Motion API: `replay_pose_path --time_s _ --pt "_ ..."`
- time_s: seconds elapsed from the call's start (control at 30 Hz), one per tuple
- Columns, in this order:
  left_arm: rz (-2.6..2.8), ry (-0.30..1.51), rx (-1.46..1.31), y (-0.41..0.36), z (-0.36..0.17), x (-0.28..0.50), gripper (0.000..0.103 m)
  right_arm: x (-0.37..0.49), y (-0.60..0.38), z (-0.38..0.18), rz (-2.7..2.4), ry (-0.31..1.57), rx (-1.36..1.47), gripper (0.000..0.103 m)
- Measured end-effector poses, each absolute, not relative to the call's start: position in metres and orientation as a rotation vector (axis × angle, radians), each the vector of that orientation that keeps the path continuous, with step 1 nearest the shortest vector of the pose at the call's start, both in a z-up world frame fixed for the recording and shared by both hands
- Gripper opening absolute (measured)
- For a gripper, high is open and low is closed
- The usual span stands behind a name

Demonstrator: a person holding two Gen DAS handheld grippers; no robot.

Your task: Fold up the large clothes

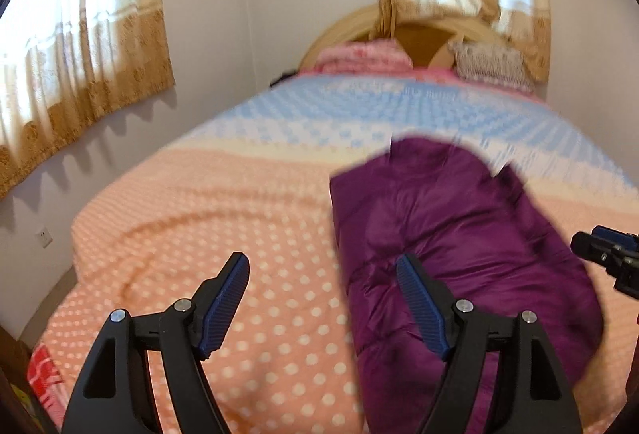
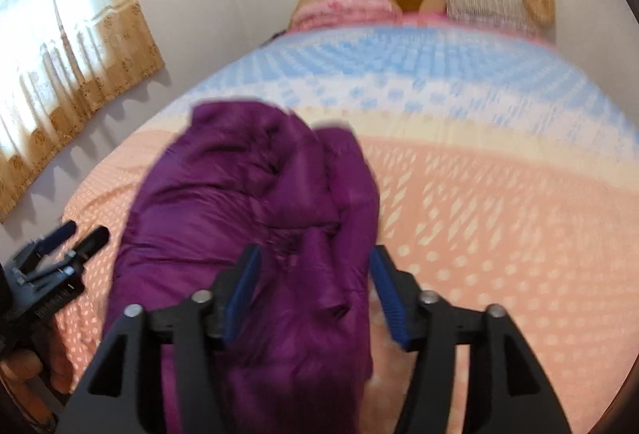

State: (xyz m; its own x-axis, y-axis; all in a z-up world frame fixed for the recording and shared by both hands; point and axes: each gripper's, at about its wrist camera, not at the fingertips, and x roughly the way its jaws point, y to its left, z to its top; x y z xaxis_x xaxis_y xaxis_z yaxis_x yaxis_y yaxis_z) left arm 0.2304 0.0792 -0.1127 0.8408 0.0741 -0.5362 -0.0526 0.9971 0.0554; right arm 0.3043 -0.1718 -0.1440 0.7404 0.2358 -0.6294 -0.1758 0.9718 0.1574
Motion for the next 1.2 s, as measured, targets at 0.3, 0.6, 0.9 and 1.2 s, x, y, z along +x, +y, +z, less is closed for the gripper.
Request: replay_pose_path --time_s 0.3,0.6,0.9,1.2 --pt "0.053 0.421 0.004 0.091 -0.041 0.136 0.078 0.202 -0.168 -0.074 0.199 0.505 0.077 0.076" --pt "0.034 0.36 -0.022 0.092 -0.017 0.112 0.081 0.181 -0.159 -0.055 0.207 0.449 0.056 0.079" --pt "0.044 0.387 -0.028 0.093 -0.024 0.117 0.081 0.174 -0.164 -0.06 0.223 0.451 0.073 0.079" --pt "0.042 0.389 -0.028 0.094 -0.024 0.118 0.081 0.168 -0.163 -0.061 0.233 0.452 0.074 0.08"
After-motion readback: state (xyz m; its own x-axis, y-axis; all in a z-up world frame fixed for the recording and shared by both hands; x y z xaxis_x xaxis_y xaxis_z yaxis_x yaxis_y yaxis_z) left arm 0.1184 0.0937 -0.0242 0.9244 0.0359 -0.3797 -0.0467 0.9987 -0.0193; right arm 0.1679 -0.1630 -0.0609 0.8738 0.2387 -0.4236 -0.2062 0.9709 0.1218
